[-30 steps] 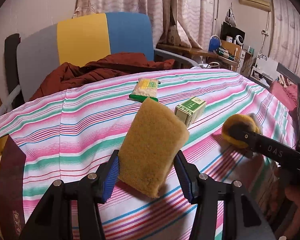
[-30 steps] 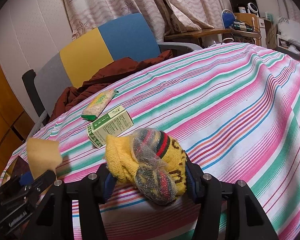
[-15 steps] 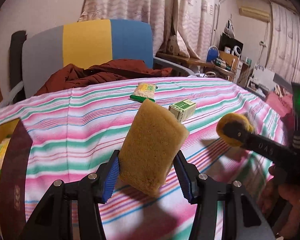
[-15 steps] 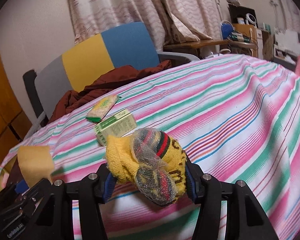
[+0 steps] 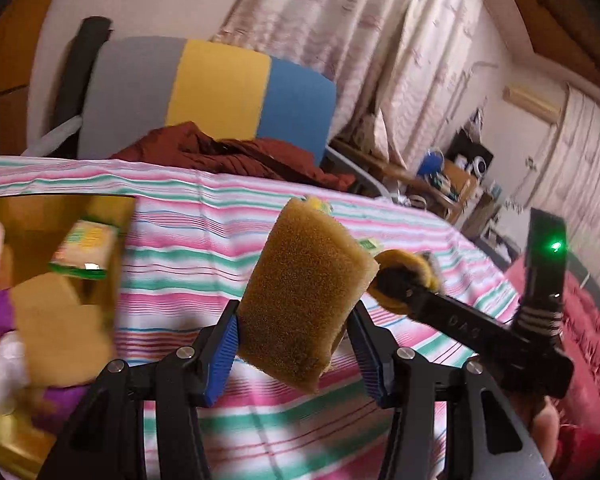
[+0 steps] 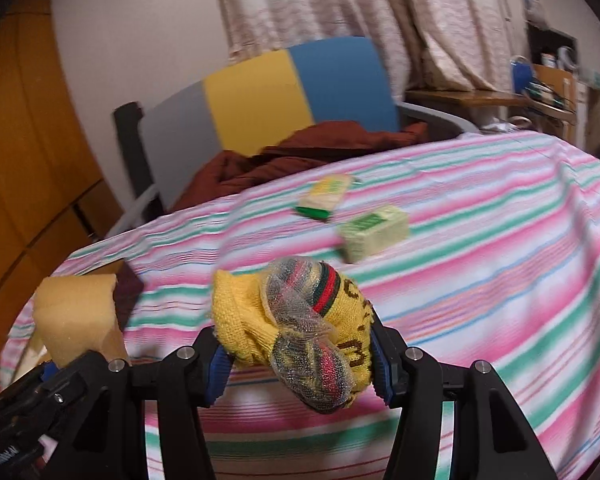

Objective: Organize objects
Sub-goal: 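Carry the glove and sponge over the gold tin and open both tools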

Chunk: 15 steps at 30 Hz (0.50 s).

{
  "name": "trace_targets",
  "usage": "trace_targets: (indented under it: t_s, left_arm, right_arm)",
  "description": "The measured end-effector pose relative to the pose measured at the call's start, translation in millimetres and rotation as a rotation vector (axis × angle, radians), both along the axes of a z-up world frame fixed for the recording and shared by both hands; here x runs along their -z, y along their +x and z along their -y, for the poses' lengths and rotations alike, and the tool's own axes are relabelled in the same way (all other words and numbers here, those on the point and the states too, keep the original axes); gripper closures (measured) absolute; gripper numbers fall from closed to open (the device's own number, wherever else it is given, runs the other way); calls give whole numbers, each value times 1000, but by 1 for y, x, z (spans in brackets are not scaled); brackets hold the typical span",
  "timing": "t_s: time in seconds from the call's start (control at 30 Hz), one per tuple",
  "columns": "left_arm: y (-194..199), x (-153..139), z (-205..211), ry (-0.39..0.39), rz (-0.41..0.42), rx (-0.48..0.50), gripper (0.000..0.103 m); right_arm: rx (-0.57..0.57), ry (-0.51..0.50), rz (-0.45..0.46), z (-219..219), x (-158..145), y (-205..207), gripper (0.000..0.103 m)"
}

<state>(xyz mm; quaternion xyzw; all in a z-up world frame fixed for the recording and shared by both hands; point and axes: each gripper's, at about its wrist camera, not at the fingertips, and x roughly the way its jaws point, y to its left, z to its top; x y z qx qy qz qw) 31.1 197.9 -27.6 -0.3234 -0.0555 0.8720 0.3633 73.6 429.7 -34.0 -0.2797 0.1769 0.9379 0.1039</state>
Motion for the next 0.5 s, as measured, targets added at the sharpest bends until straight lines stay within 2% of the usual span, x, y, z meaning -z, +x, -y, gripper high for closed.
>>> trace_targets:
  t_s: [0.23,0.37,0.5]
  left_arm:
    - [-1,-11,73,2,14,-109,49]
    - [-3,-8,108,-57,-7,-159,49]
    - [-11,0,133,-106,7,-171,49]
  right_arm:
    - [-196,-8,-25,72,-24,-36,45]
    - [-316,-23,-32,114,-38,-67,45]
    - [-431,-22,-16,163,-50,-109,44]
